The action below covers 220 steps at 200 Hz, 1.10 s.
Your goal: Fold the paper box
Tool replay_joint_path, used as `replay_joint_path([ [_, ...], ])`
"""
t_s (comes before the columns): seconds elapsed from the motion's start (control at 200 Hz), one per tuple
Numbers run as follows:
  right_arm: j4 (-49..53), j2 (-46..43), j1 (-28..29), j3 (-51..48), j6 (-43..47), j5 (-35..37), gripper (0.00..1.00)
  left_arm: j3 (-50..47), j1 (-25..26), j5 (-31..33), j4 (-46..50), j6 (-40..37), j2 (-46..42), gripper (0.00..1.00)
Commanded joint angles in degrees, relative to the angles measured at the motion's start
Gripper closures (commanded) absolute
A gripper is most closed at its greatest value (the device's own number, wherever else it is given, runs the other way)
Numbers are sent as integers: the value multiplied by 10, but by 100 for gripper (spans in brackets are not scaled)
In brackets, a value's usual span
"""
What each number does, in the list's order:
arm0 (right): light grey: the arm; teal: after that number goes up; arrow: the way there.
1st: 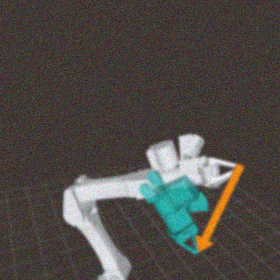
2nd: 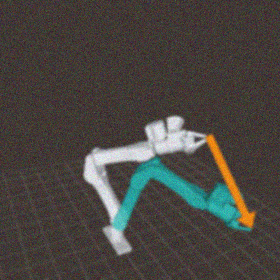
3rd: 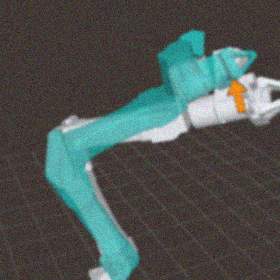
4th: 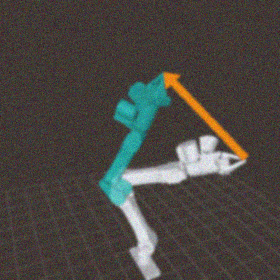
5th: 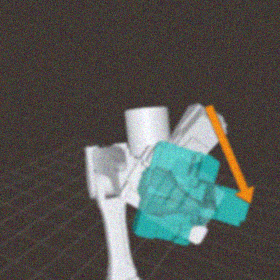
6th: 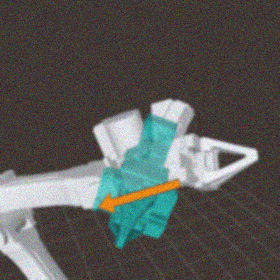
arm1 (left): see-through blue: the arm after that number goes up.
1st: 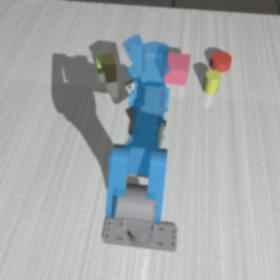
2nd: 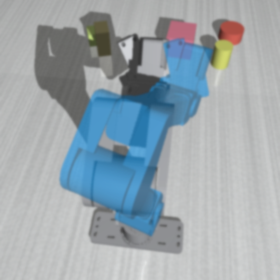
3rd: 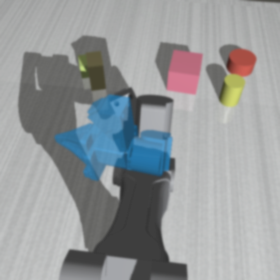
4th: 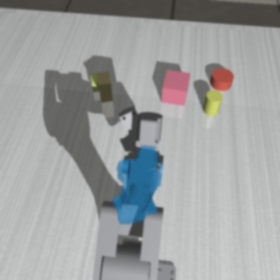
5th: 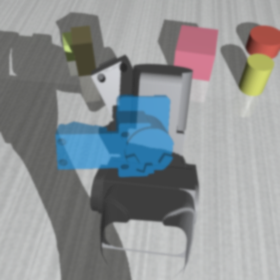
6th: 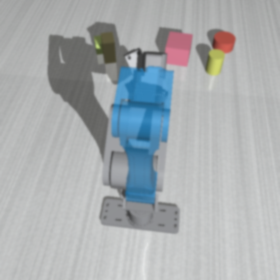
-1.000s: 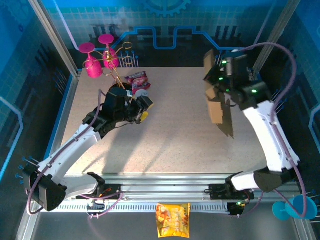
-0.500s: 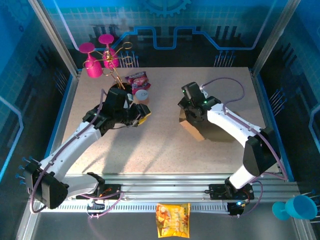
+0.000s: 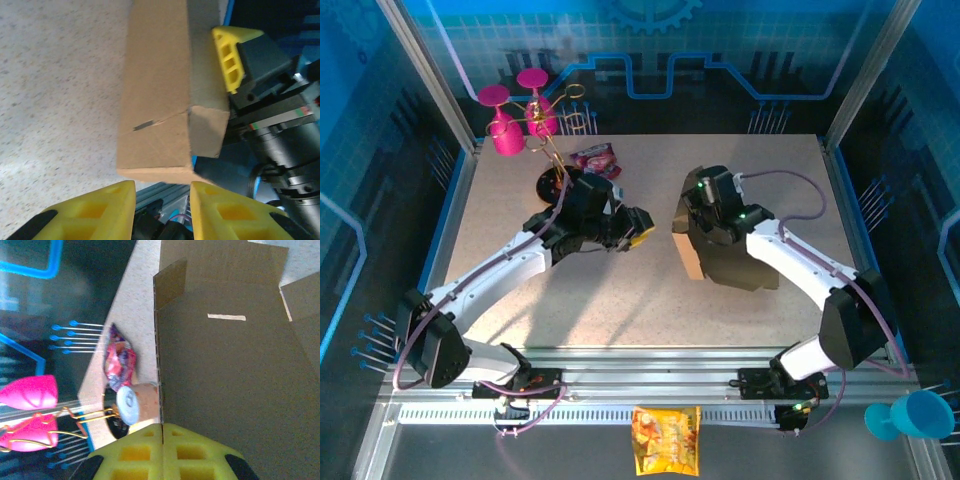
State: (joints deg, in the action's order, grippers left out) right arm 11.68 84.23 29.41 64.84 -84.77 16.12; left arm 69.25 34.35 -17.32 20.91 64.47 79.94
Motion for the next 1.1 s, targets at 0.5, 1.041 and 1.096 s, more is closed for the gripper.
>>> replay_joint_path([
  [0.5, -102, -6, 11, -16, -51, 32, 100, 213, 103, 181, 279, -255, 77, 40],
  [1.041, 313, 30, 4, 247, -120, 97, 100, 138, 256, 486, 120, -382, 59, 13],
  [1.096, 353, 54, 1, 297, -121, 101, 100, 113, 266, 514, 64, -412, 51, 13],
])
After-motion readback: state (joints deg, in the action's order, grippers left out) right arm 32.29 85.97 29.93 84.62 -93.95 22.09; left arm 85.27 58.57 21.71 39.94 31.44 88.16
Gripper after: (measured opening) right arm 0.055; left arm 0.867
